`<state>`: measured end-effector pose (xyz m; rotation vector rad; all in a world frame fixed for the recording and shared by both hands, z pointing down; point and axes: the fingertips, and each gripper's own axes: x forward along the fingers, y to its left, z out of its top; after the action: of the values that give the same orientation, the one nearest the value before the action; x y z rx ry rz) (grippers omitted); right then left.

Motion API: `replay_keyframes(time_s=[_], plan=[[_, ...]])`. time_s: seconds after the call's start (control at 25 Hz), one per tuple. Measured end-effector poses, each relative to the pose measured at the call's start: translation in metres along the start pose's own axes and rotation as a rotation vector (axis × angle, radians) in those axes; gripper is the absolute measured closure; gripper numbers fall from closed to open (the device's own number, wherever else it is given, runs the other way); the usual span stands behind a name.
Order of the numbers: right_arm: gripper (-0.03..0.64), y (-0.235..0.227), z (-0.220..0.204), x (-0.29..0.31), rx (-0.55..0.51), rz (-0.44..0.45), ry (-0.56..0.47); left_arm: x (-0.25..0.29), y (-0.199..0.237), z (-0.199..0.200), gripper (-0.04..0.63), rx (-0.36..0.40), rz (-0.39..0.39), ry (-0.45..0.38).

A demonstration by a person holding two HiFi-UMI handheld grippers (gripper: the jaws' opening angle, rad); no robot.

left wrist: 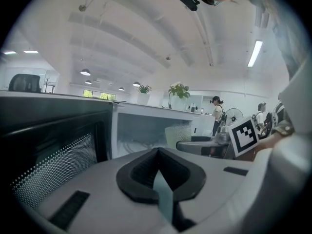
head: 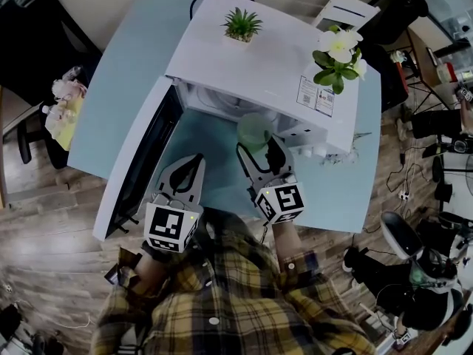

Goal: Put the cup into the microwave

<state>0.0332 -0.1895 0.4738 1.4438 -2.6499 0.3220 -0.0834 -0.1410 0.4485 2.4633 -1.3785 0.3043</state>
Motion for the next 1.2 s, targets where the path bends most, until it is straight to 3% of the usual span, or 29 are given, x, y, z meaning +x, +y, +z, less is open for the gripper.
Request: replay_keyframes(time_s=[0.72,1.2], plan=[[0.307,-0.008,-0.016,0.060,-0.016,-0.001,0.022,0.007,0.004,-0.008,0.604,-0.020,-0.009,0.017],[0.307,-0.018,-0.017,0.080,-0.019,-0.054,0.014,0.004,0.010,0.005,0.604,-0.034,-0.006,-0.024]])
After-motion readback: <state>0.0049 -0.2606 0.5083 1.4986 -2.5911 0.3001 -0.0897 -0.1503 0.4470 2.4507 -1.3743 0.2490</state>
